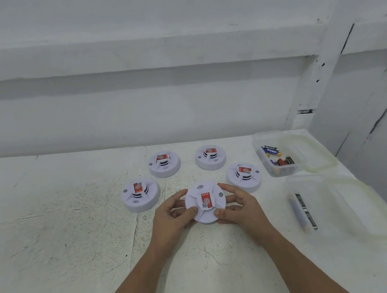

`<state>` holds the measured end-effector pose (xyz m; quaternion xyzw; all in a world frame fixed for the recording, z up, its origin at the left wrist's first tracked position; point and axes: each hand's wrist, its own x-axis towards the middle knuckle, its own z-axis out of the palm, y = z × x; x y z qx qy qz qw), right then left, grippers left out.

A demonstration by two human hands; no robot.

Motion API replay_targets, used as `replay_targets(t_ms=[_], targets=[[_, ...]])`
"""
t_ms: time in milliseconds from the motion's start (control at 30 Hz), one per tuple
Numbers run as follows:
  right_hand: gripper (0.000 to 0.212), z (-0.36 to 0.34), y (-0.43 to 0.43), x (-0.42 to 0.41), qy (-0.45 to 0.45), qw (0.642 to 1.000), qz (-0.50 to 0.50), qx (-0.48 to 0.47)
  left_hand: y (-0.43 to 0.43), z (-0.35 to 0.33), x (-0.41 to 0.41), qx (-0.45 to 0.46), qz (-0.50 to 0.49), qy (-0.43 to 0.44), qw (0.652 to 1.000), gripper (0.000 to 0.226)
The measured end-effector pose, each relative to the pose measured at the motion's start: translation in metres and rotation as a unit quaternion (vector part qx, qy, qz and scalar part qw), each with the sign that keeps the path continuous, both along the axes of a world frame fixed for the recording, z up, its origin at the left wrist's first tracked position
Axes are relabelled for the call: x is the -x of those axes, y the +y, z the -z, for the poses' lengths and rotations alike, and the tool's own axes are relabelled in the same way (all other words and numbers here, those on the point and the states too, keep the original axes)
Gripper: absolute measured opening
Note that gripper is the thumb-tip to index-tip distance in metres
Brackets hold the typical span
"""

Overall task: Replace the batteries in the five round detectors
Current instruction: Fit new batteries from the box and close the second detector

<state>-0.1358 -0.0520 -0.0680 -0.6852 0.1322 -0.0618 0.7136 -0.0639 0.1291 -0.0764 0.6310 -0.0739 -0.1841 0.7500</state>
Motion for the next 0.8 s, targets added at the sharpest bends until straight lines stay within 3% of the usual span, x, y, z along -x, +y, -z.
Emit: replay_targets(t_ms=[367, 633, 800], targets=[[0.054, -0.003, 0.017, -0.047, 0.003, 0.988, 0.061, 0.144, -0.020, -0.018, -0.030, -0.172, -0.102, -0.108, 0.974, 0.033], [0.045, -0.013, 0.015, -0.055, 0.062, 0.966, 0.059, 0.242, -0.029, -0.014, -0.037, -0.257, -0.107, -0.182, 0.943, 0.024], [0.048, -0.020, 0.018, -0.060, 0.108, 0.948, 0.044, 0.297, -0.028, -0.012, -0.039, -0.297, -0.098, -0.186, 0.931, 0.033]])
